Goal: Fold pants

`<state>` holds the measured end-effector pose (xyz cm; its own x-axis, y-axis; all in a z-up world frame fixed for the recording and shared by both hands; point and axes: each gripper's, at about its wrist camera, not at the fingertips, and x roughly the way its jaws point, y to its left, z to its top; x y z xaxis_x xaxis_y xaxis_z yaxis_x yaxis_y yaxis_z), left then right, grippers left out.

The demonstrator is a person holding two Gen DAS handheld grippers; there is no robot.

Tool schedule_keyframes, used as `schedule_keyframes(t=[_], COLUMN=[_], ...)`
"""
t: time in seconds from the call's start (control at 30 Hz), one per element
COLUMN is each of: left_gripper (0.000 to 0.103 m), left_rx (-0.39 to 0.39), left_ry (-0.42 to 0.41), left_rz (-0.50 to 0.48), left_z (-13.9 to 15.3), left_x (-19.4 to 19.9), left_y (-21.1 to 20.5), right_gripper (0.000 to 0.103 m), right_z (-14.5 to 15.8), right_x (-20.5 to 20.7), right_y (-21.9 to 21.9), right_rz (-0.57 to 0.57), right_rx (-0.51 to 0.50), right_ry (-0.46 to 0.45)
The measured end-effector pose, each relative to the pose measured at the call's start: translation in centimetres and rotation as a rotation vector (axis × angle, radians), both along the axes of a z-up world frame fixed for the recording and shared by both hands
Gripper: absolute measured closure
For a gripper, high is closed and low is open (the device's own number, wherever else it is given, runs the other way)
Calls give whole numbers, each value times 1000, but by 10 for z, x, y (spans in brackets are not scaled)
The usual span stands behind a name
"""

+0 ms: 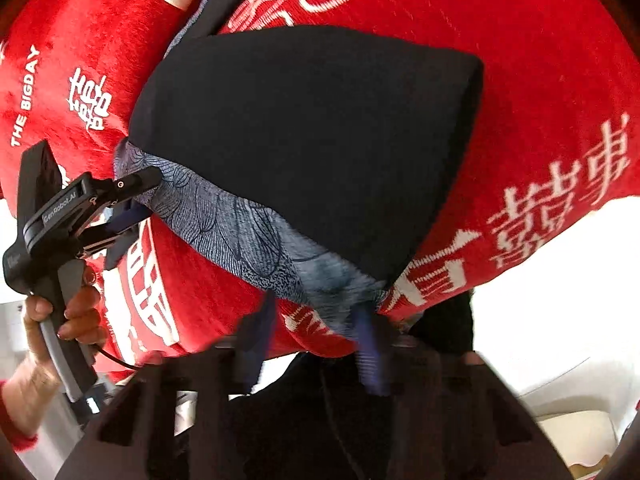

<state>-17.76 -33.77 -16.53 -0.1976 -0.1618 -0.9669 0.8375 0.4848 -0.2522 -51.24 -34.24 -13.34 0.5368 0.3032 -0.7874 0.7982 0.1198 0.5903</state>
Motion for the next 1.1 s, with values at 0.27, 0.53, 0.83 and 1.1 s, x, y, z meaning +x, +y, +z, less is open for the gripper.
schedule_keyframes(t=[0.27, 0.53, 0.83, 1.1], left_gripper=[81, 81, 81, 81], left_rx=[-60, -124, -203, -180], left_ry=[100, 123, 11, -74], left_rz=[30, 121, 121, 121], left_z=[31, 67, 84, 62], left_x=[9, 40, 78, 94], left_y=[-15, -52, -158, -197], right_gripper=[96, 96, 96, 95], right_z=[60, 116, 113, 58], right_x=[10, 54, 128, 169], right_y=[-43, -152, -295, -350], right_rz=[52, 134, 239, 301], right_rx=[-37, -212, -357, -353], right_ry=[-149, -189, -111, 23])
